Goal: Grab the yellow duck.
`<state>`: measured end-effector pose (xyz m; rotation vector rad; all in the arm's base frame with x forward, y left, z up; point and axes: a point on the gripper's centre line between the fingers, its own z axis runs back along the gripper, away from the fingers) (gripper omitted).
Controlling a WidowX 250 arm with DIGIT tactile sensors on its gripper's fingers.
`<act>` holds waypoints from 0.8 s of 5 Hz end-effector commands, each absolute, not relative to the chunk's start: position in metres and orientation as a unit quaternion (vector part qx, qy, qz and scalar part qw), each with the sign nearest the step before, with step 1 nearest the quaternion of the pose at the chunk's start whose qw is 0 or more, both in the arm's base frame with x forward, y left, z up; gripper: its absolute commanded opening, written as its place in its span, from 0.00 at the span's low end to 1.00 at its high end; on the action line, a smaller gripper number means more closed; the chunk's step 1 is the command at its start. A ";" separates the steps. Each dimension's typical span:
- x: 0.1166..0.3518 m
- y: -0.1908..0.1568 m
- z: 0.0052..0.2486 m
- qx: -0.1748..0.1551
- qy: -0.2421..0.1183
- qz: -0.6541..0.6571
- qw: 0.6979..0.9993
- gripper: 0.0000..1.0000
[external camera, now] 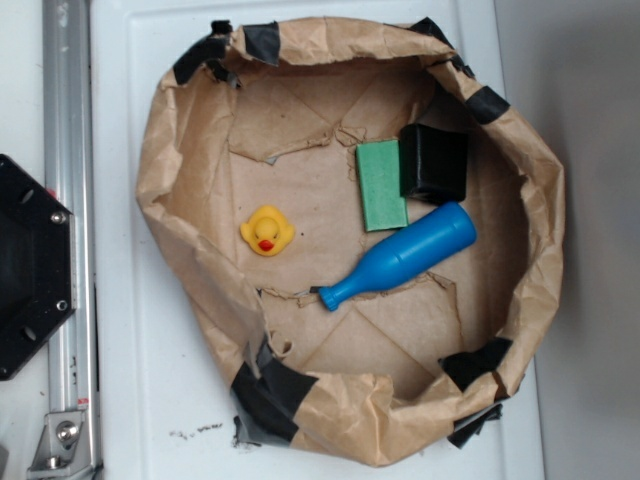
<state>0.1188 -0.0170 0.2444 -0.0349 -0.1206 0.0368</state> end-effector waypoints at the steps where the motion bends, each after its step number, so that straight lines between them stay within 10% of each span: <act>1: 0.119 -0.017 0.244 -0.017 -0.060 0.018 0.998 1.00; 4: 0.241 0.044 0.167 0.043 -0.005 0.036 0.998 1.00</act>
